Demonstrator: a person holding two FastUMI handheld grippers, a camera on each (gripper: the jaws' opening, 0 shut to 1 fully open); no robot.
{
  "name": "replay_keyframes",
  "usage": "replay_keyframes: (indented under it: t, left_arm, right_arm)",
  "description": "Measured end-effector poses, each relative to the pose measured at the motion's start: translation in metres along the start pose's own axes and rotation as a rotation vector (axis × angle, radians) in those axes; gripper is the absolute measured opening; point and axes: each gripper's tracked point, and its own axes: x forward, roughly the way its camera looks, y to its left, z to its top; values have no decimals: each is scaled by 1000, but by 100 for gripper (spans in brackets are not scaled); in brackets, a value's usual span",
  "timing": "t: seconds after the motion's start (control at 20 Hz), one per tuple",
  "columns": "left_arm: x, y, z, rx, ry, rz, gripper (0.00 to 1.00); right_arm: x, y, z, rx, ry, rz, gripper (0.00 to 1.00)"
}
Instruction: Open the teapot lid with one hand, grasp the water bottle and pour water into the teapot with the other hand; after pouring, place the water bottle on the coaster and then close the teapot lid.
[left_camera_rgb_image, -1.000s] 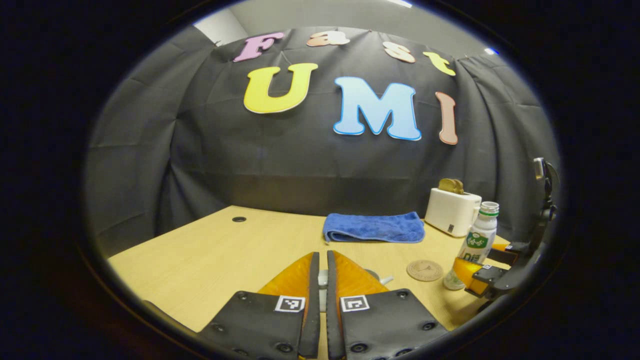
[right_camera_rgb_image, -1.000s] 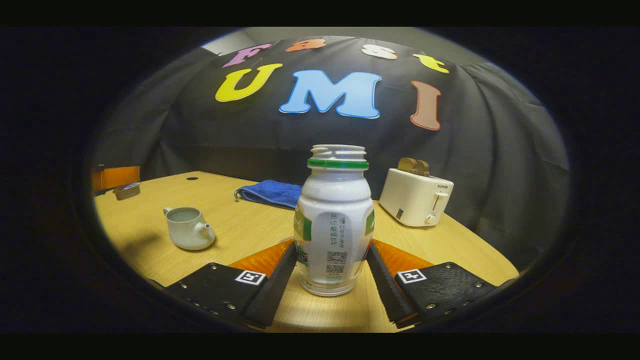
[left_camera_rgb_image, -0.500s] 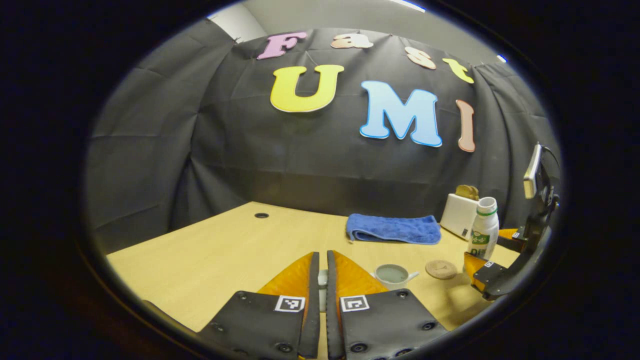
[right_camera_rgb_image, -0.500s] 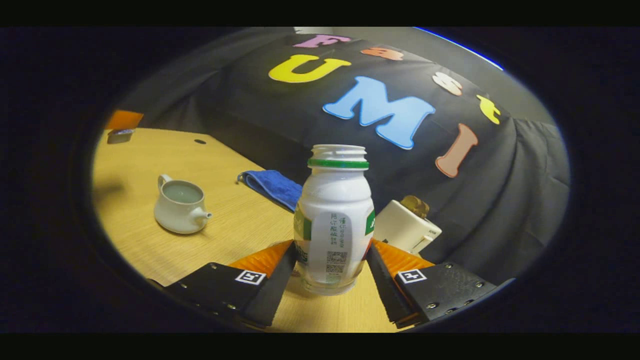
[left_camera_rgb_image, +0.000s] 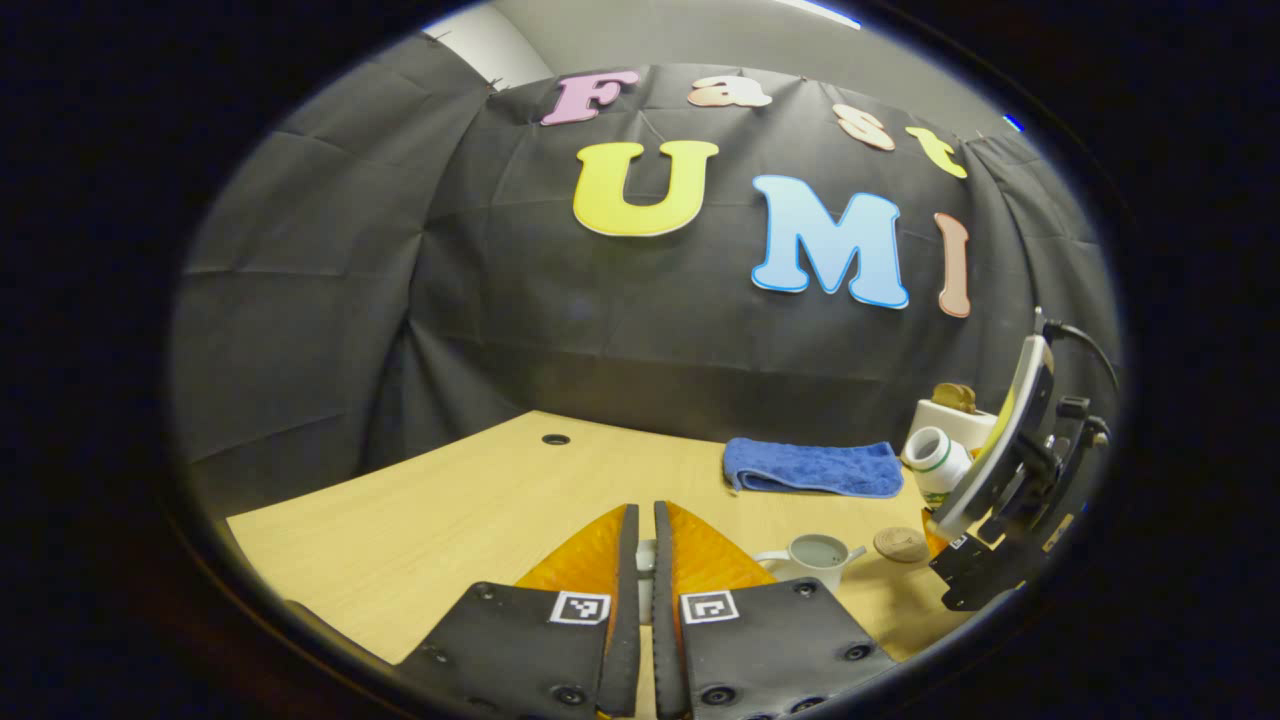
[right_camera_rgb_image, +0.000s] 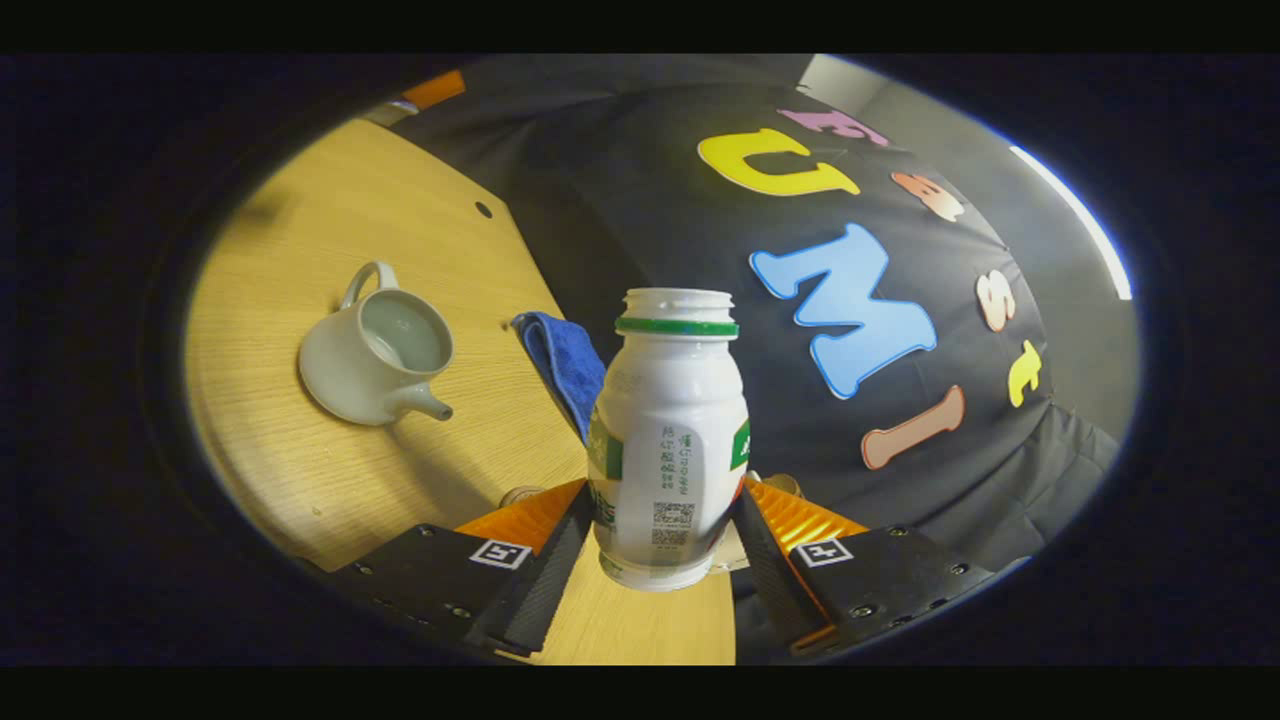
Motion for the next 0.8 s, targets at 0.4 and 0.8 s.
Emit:
replay_keyframes:
  t: [0.4, 0.8]
  left_arm:
    - [-7, 16, 10, 4, -19, 25, 12]
    - [-9, 20, 14, 9, -30, 29, 12]
  right_arm:
    - [5, 13, 6, -271, -1, -14, 81]
    - [9, 12, 11, -452, -17, -37, 81]
